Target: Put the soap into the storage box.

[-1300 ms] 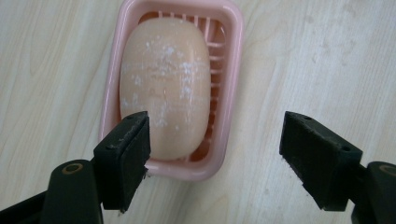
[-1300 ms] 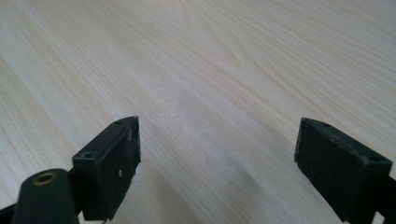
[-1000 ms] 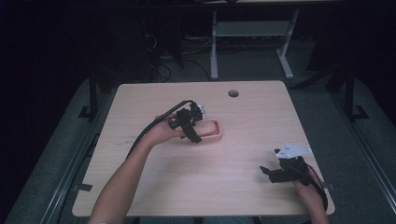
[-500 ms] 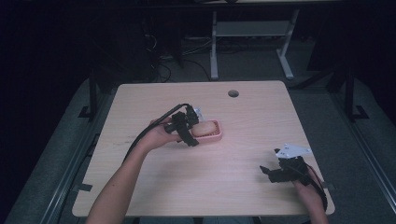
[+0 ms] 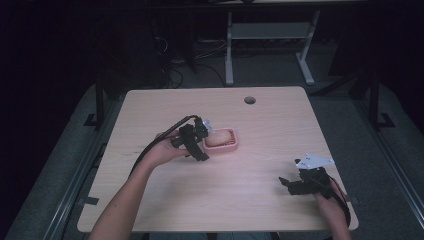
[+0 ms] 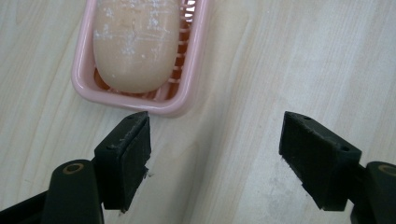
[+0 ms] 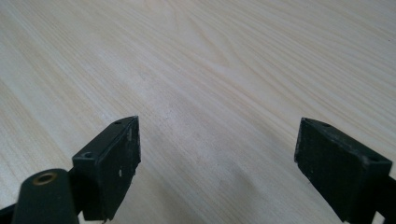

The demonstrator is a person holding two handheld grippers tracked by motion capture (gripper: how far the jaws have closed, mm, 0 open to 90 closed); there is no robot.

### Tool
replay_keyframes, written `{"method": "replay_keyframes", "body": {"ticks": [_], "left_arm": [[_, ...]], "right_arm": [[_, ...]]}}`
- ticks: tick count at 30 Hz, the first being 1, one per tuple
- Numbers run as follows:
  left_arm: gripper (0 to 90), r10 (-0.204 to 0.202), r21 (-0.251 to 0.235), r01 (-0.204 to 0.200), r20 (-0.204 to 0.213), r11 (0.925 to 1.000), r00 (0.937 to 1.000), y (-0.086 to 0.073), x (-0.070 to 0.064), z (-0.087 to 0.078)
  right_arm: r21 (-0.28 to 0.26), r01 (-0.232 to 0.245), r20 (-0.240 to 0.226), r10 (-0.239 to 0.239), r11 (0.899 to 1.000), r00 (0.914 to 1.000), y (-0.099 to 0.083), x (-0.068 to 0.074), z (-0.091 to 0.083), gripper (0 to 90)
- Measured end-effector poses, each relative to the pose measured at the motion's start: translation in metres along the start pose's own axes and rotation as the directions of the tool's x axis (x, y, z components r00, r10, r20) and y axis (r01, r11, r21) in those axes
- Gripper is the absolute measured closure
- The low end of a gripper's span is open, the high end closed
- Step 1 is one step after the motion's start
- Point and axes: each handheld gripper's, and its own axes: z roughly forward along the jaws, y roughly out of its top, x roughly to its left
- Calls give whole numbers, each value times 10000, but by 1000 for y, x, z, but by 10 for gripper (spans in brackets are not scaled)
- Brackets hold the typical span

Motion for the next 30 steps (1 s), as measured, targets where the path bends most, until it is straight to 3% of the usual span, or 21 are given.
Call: {"method": "replay_keyframes", "body": {"ticks": [30], "left_arm": [[248,-303,-195,302,-23,9994,9995,-34,-15,-3]], "right_arm": [[76,69,104,-69,9999,9999,3,3,3,138]]}}
